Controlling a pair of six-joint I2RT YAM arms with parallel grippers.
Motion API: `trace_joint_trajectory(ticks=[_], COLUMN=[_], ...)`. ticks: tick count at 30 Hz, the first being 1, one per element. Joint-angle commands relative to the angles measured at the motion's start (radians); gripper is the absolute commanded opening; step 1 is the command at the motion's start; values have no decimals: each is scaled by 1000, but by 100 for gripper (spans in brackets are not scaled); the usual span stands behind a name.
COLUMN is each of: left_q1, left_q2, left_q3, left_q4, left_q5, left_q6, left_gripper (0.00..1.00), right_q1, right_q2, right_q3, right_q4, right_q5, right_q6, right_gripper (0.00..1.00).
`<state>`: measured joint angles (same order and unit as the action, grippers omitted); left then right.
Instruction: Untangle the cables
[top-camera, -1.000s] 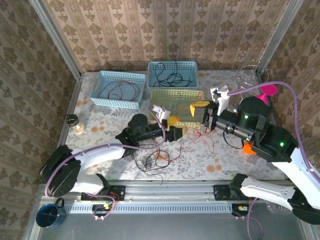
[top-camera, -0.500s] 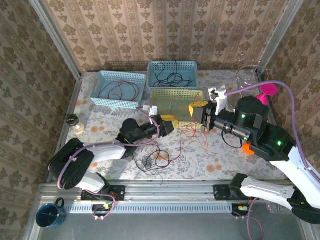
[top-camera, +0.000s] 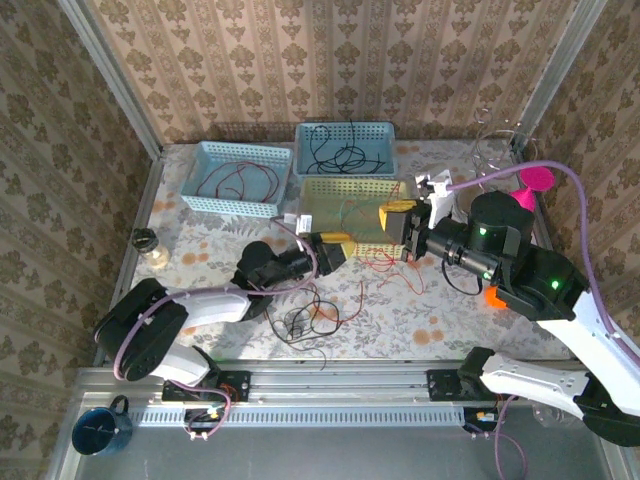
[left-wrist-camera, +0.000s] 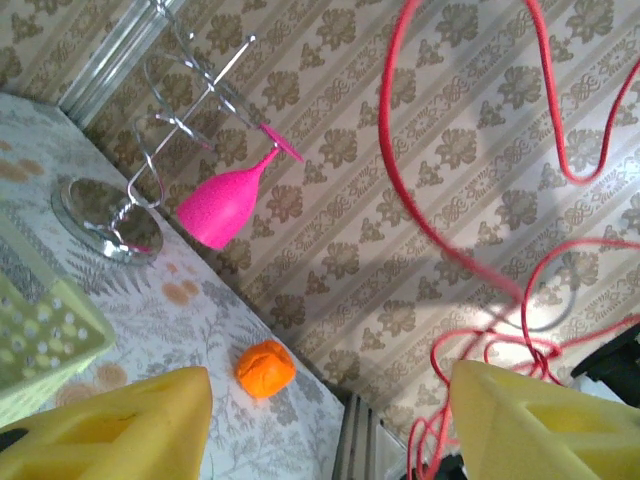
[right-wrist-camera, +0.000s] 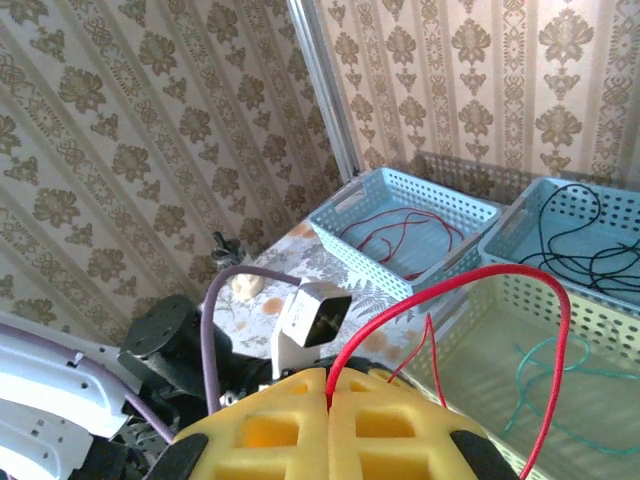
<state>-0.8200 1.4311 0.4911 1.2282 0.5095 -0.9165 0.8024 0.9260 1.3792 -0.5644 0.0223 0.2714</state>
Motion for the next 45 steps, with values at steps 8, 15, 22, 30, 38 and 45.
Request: trace_joint_trajectory(ticks=[8, 15, 22, 30, 38, 45], left_q1=[-27, -56, -73, 93, 390, 431], left_q2=[-64, -6, 64, -2, -455, -647], left_q3=[-55, 32, 102, -66, -15, 305], left_q4=[48, 53, 54, 43, -573, -1244], left_q5=[1, 21, 38, -64, -4, -90], left_q6=[32, 37, 58, 38, 167, 446], left_gripper=[70, 76, 37, 0, 0, 0], right_q1=[2, 3, 2, -22, -248, -393], right_q2=[26, 31, 16, -50, -84, -72], right_q3=[27, 1, -28, -23, -96, -154], right_q4=[62, 92, 100, -37, -128, -101], right_q5=[14, -17, -12, 236, 454, 385], right_q6=[-10, 29, 42, -63, -41, 12], right_gripper=[0, 0, 0, 0, 0, 0])
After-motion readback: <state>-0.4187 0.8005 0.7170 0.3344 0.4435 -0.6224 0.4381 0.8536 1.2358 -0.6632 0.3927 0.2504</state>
